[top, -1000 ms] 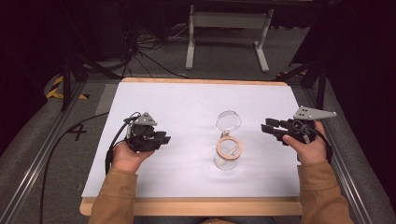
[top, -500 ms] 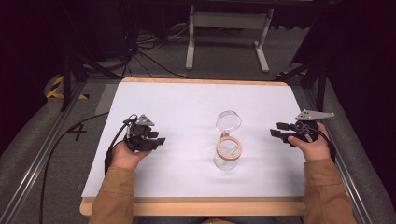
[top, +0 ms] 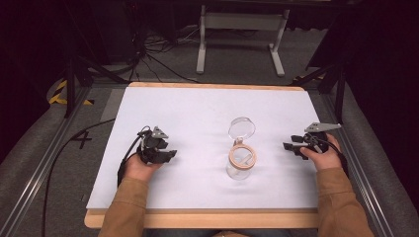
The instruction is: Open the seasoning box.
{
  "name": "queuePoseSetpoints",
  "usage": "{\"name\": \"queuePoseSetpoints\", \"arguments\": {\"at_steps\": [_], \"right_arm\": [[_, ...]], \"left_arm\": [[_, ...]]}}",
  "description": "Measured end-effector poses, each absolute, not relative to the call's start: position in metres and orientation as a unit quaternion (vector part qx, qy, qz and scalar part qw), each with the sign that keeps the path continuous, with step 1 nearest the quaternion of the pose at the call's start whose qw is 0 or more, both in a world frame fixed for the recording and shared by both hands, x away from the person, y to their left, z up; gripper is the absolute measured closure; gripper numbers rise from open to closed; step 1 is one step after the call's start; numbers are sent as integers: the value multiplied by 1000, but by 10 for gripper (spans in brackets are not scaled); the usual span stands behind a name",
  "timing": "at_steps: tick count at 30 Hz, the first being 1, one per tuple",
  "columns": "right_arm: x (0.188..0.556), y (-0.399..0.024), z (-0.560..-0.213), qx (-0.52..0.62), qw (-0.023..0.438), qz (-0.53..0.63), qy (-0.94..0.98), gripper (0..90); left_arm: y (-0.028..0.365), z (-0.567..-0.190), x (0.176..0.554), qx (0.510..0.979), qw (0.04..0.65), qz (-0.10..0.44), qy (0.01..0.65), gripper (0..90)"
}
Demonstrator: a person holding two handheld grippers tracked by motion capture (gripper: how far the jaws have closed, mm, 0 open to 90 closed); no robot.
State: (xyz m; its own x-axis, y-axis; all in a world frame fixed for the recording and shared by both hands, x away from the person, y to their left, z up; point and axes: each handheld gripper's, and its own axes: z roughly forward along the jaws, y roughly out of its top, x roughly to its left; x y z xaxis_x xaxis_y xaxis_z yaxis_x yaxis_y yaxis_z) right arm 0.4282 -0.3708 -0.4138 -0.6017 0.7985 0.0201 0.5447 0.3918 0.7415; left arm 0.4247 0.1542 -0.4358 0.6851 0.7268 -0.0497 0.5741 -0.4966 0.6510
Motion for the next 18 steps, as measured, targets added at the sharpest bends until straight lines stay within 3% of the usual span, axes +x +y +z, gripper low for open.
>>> {"name": "queuePoseSetpoints", "arguments": {"at_steps": [4, 18], "right_arm": [[431, -367, -425, 408, 170, 359, 822, 468], [429, -342, -440, 372, 170, 351, 842, 438]], "left_arm": [[151, -440, 425, 872, 306, 115, 364, 494], [148, -438, 421, 867, 336, 121, 348, 479]]}}
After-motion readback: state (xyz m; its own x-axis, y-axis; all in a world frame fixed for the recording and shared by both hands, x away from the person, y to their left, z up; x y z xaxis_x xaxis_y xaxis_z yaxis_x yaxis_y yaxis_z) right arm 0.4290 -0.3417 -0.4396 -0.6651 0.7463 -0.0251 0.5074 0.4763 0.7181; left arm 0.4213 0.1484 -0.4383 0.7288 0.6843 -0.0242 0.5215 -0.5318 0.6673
